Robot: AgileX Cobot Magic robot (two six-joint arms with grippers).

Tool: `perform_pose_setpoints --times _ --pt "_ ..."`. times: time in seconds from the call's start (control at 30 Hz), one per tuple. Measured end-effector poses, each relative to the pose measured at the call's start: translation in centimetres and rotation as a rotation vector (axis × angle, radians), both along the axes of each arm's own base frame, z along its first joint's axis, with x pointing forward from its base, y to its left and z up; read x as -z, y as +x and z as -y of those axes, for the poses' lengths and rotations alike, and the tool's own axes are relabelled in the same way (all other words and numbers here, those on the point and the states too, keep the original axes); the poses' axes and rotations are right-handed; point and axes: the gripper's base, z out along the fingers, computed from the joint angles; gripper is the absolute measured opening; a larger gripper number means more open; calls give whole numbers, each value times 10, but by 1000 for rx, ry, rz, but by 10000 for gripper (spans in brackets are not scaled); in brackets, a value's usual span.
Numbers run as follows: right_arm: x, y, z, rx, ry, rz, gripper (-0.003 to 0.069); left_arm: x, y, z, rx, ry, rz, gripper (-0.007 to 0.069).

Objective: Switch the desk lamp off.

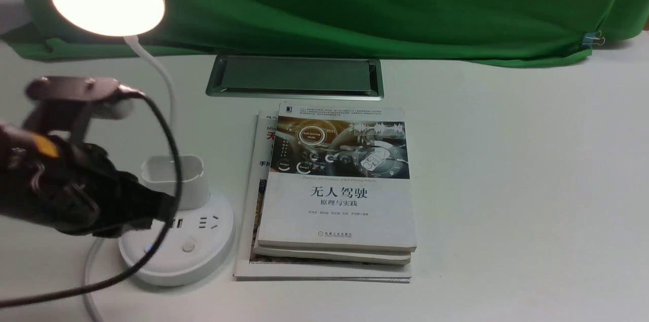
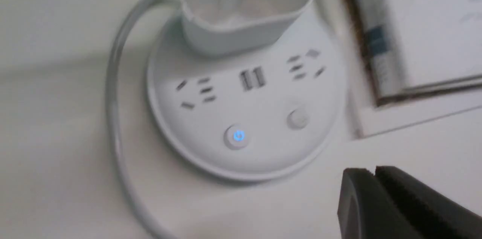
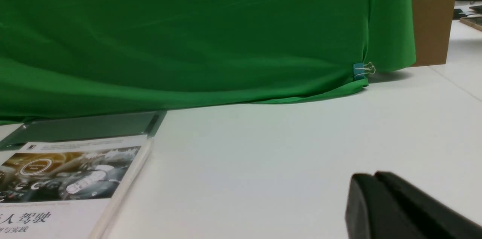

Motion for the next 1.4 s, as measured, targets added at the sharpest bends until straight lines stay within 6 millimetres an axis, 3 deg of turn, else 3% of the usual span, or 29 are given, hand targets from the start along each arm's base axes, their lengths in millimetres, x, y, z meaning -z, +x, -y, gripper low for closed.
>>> perform_pose_setpoints --times 0.27,0.5,0.7,0.87,1.03,1.2,1.27,1.4 --pt "0 0 0 0 1 0 36 36 13 31 54 187 -87 20" --pt "0 0 0 0 1 0 36 51 31 39 53 165 -23 20" --pt "0 0 0 0 1 0 36 85 42 42 52 199 -122 20" --pt "0 0 0 0 1 0 36 85 47 44 51 194 -116 20" --pt "0 0 0 0 1 0 36 74 40 41 45 194 -112 20" --pt "0 0 0 0 1 0 36 24 21 35 15 101 40 20" --pt "0 0 0 0 1 0 36 -7 6 29 7 54 148 20" --pt "0 0 0 0 1 0 36 -49 -19 17 7 5 345 20"
